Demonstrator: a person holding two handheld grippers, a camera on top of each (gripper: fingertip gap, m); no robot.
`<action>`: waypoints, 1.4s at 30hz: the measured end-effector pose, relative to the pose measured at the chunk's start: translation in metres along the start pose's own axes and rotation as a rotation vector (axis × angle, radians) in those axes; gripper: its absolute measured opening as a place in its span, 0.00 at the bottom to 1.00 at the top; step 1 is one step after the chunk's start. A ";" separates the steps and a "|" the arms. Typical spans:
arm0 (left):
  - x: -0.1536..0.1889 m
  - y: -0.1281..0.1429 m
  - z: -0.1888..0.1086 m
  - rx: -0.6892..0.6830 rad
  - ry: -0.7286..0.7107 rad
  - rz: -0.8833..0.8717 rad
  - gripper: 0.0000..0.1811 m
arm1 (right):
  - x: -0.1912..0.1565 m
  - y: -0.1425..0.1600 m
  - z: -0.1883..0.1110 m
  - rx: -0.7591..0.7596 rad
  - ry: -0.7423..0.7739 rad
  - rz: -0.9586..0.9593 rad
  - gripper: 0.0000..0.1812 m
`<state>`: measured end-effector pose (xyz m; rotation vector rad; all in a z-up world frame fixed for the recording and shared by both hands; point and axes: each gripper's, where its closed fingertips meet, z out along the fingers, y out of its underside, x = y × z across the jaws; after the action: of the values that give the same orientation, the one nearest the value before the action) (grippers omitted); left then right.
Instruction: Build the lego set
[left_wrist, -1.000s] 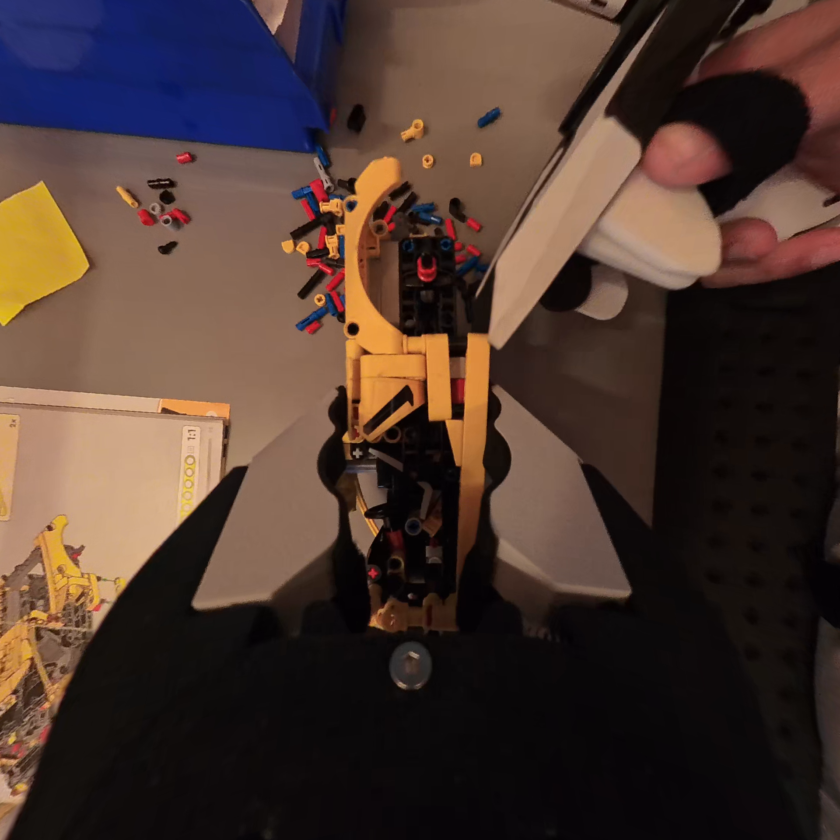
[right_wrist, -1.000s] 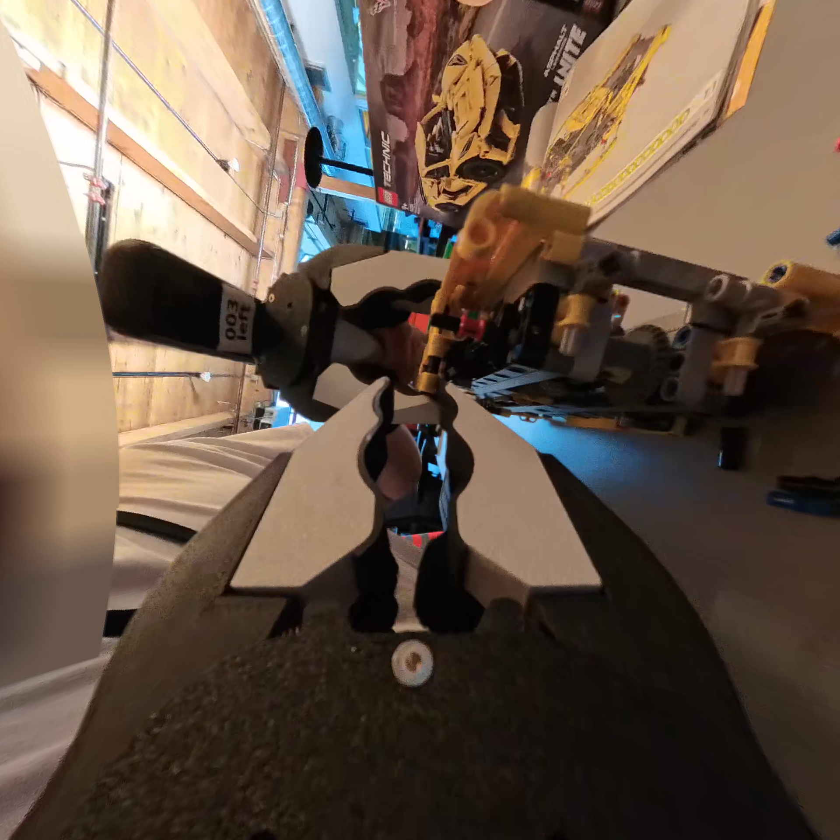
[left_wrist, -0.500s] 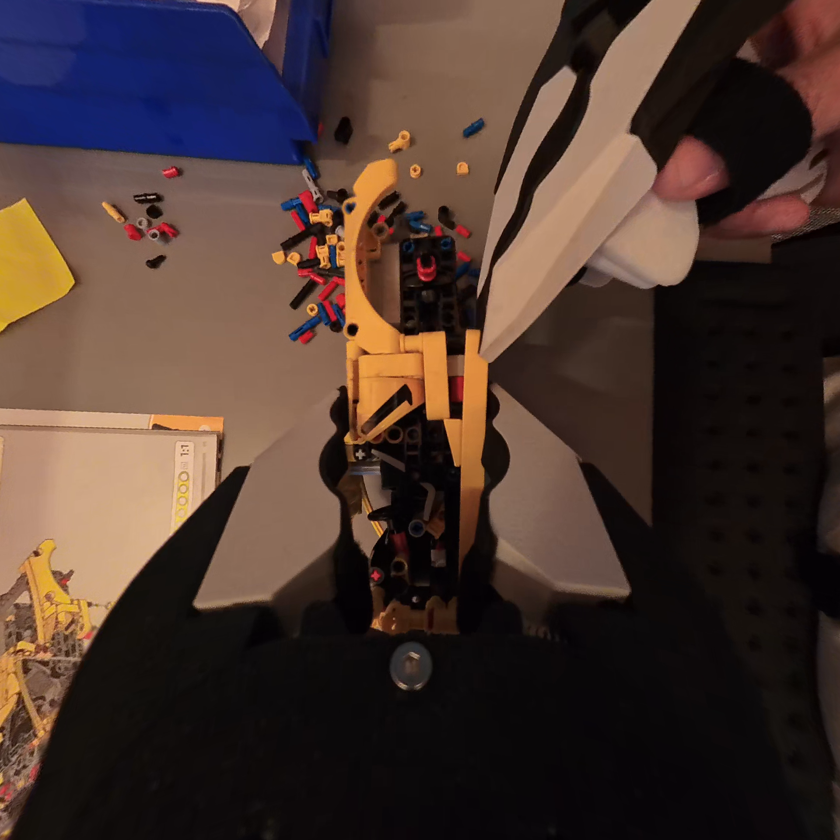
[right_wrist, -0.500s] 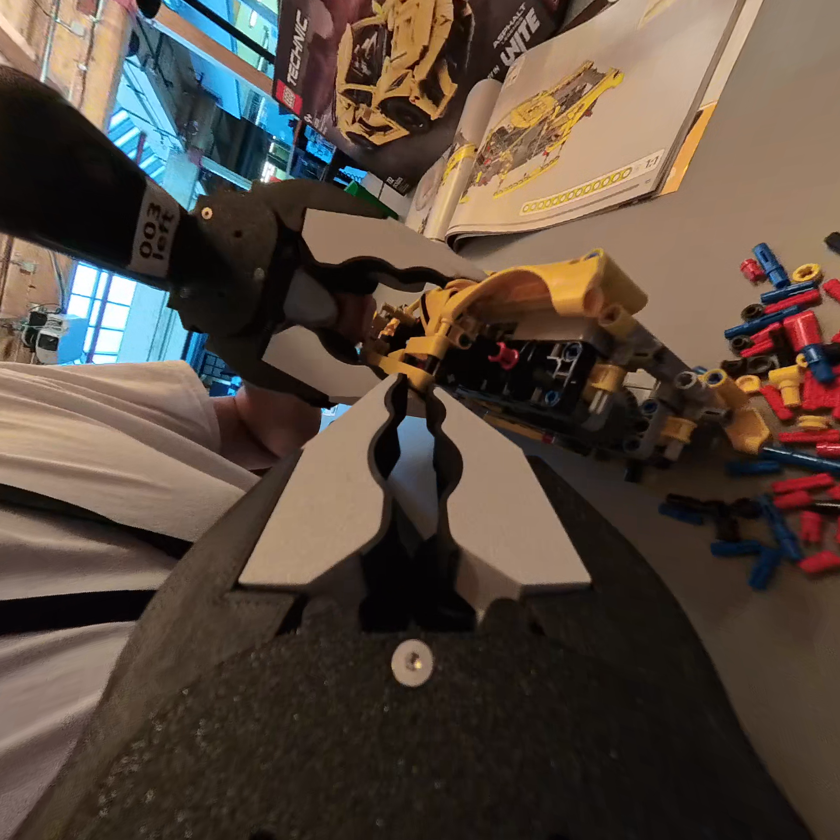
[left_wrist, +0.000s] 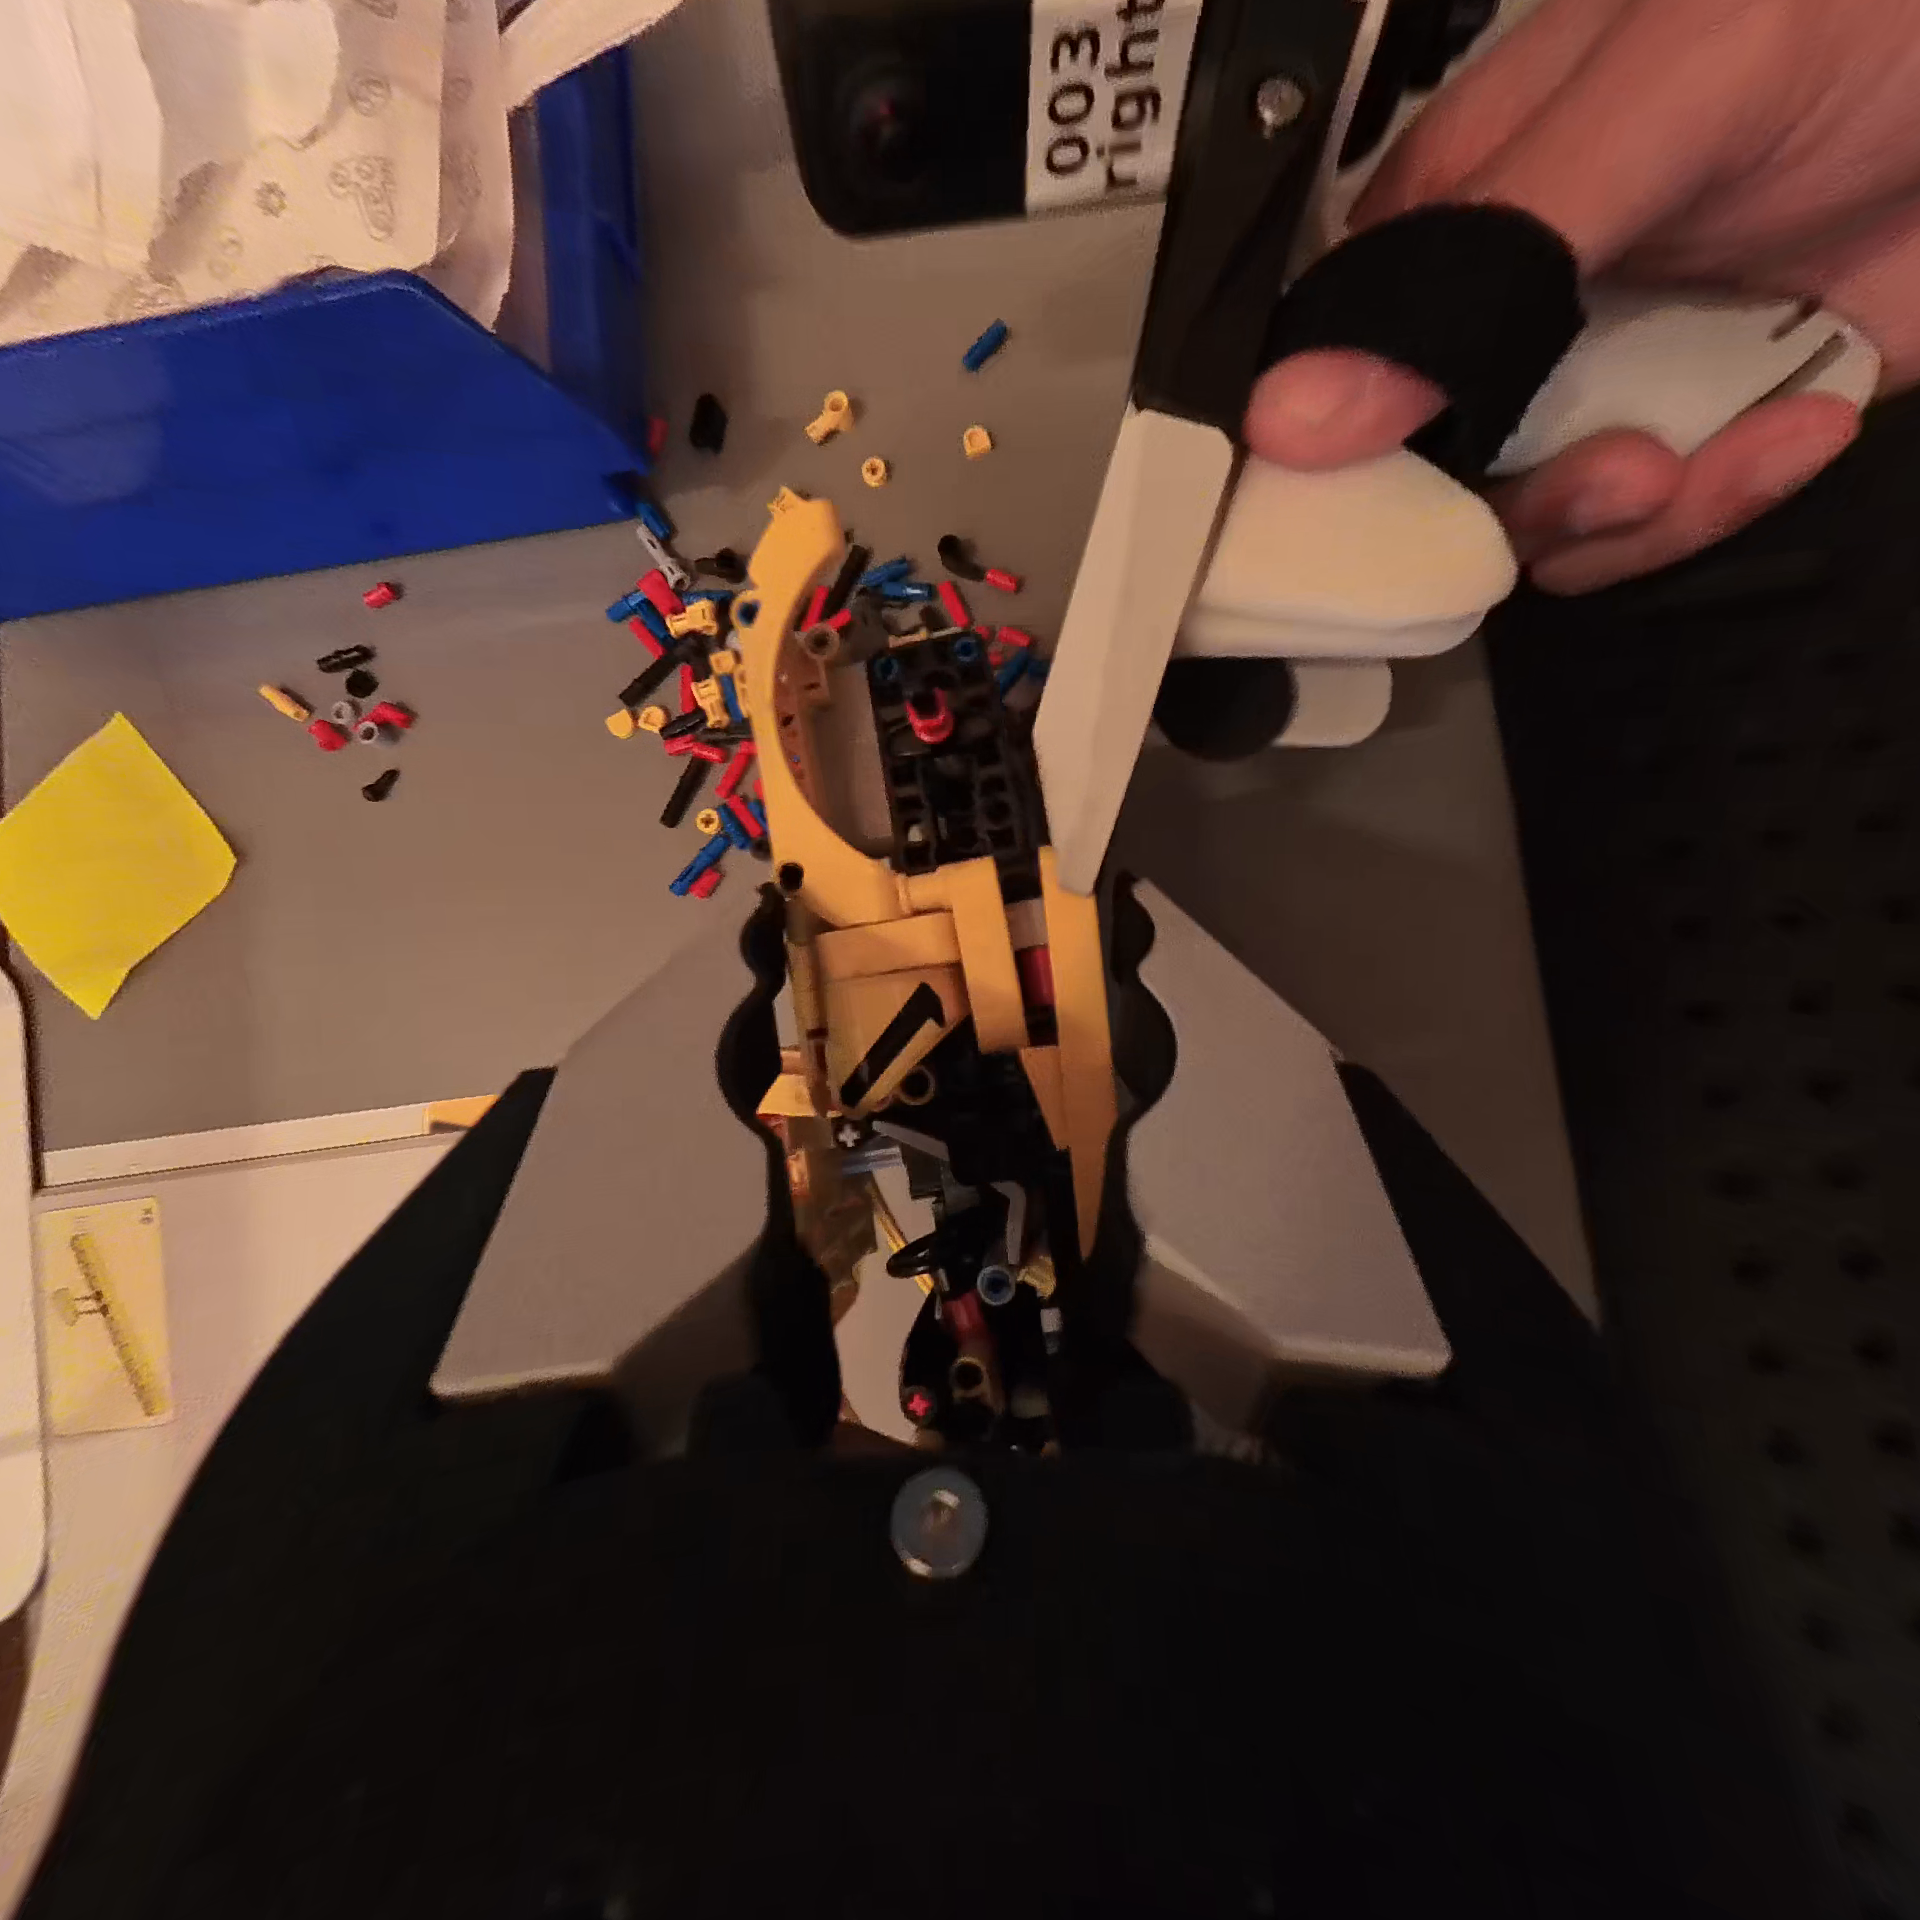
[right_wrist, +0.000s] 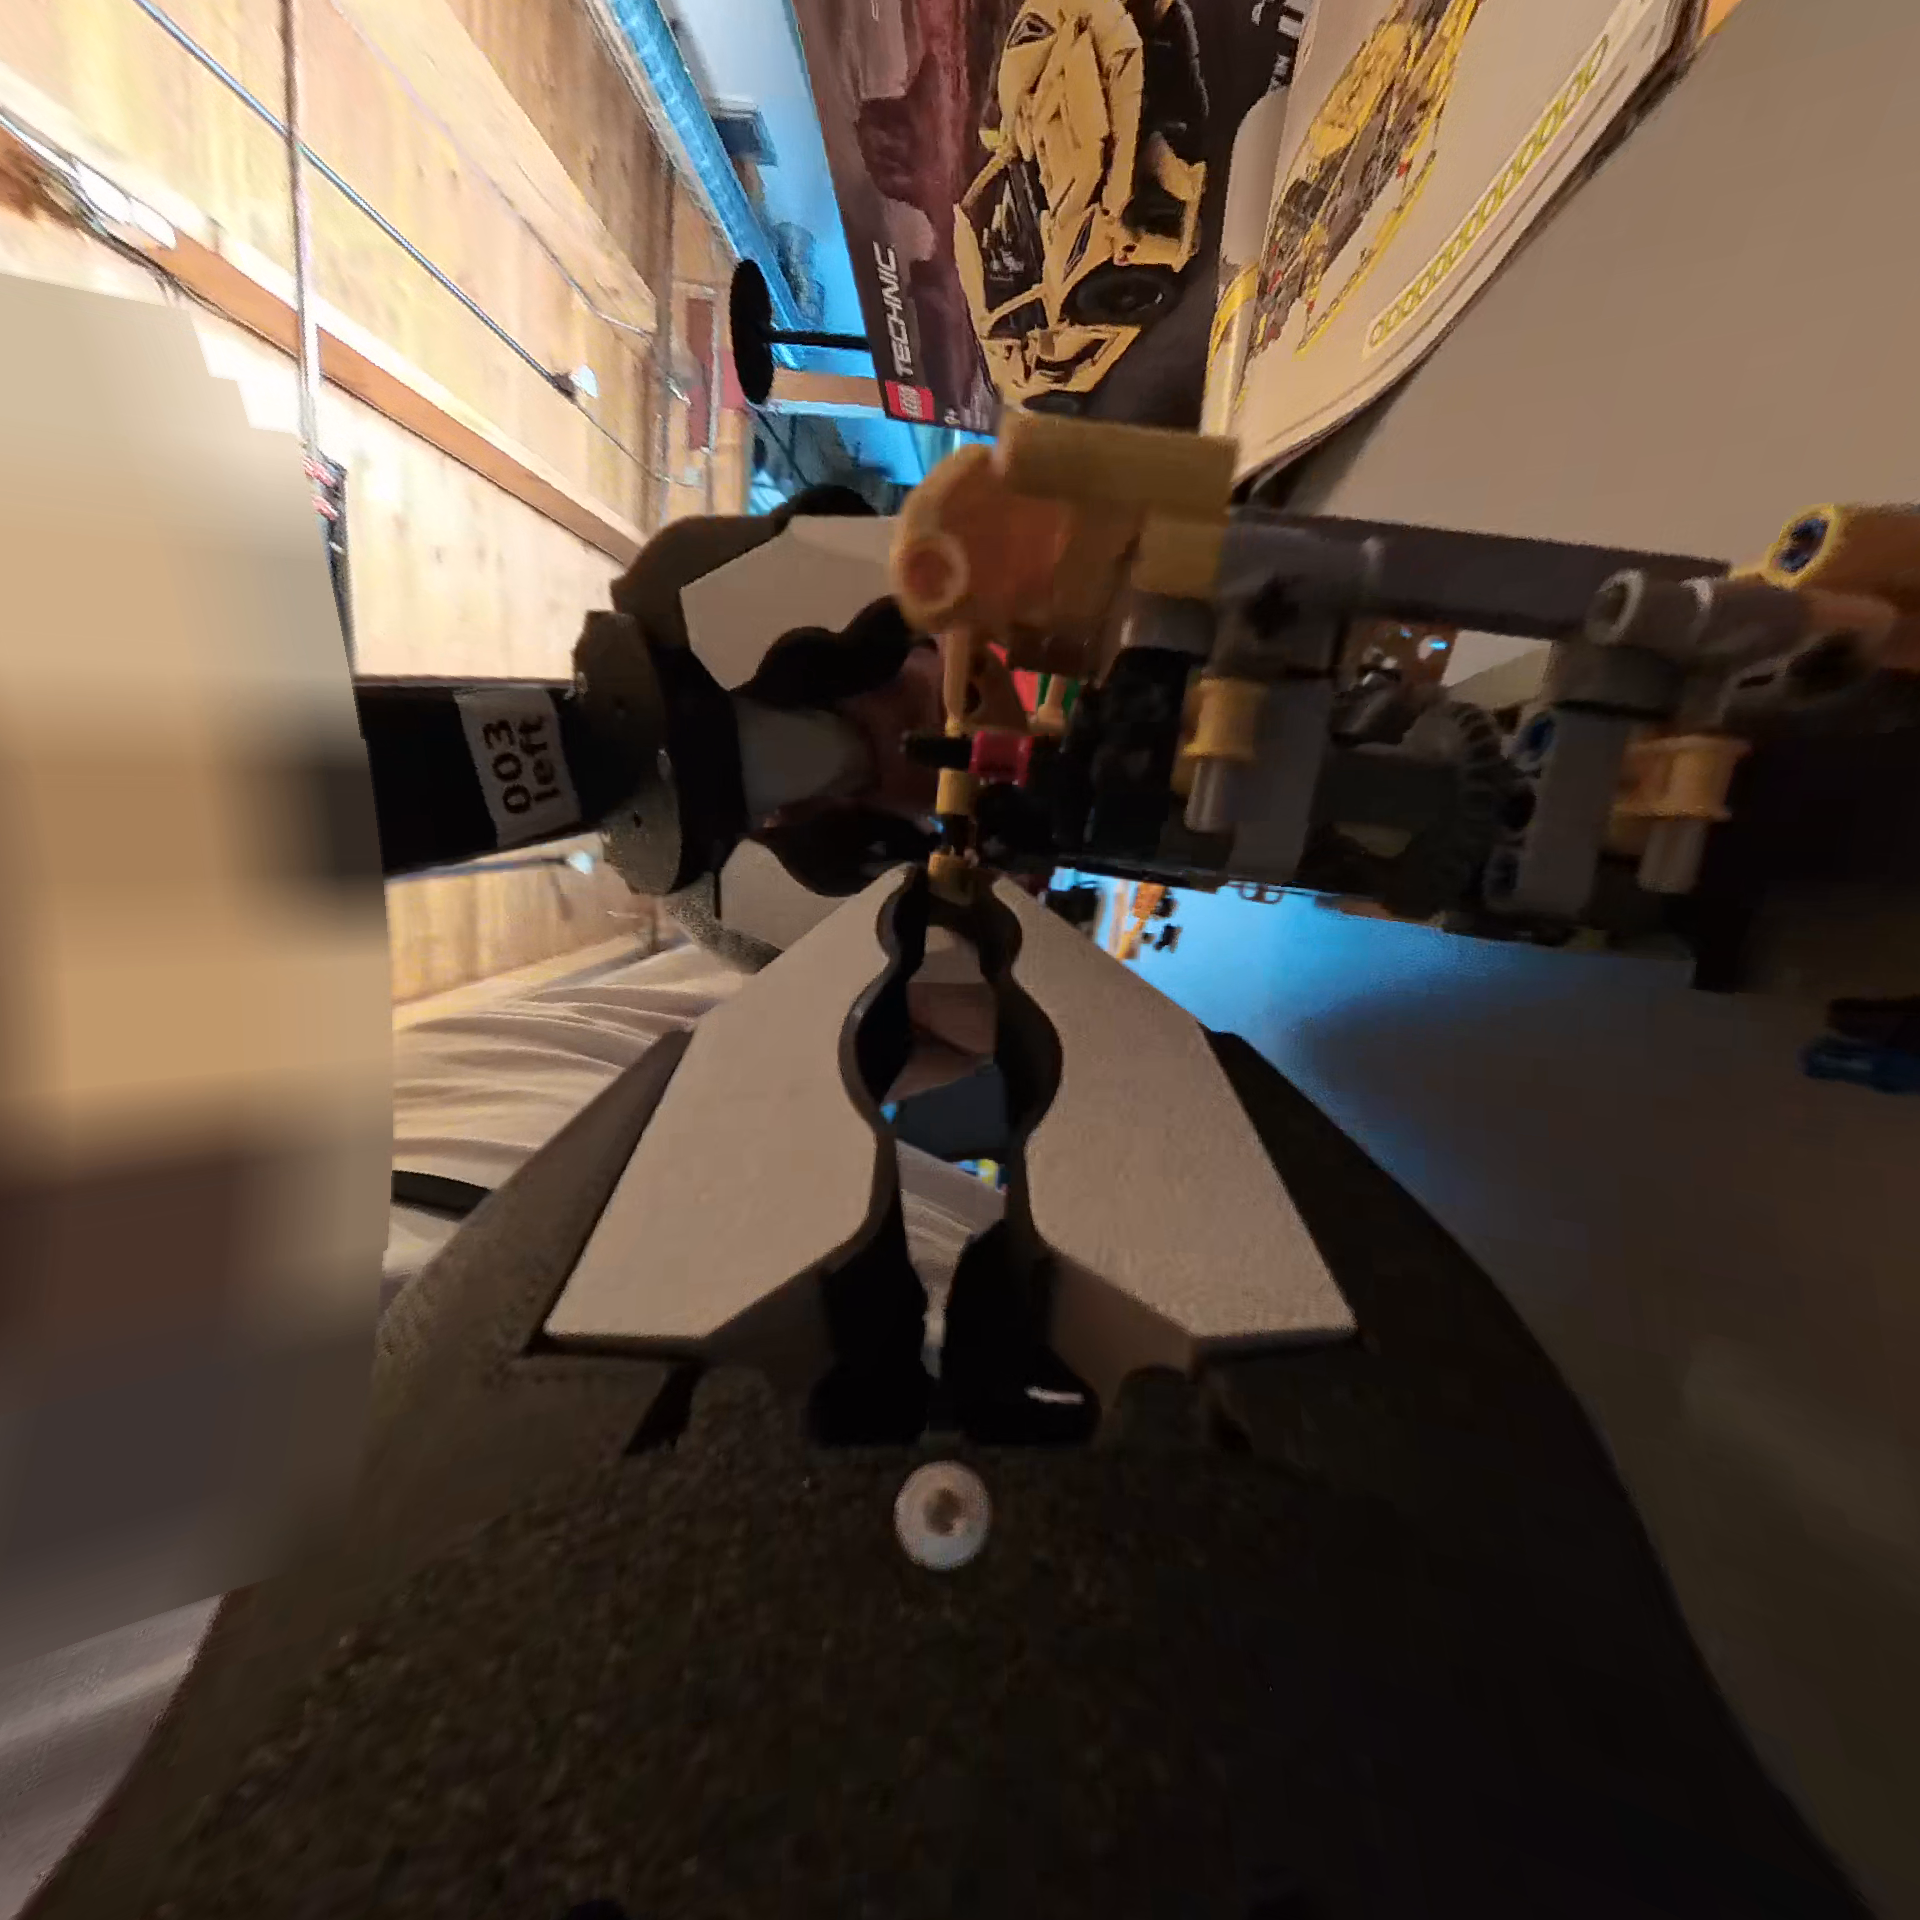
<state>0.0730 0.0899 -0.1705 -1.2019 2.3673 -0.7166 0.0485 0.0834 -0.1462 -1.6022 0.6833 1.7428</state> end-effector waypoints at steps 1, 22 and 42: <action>-0.001 -0.001 0.000 0.005 0.002 -0.012 0.34 | -0.001 -0.001 0.000 0.009 -0.026 0.035 0.03; 0.018 -0.009 0.002 0.049 0.058 0.021 0.32 | -0.003 0.017 -0.009 -0.211 0.288 -0.458 0.04; 0.014 0.013 -0.044 0.097 0.008 -0.022 0.32 | -0.060 0.006 -0.029 -0.248 0.273 -1.260 0.23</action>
<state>0.0328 0.0971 -0.1448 -1.1878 2.3003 -0.8348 0.0645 0.0504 -0.0902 -1.8035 -0.4421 0.6768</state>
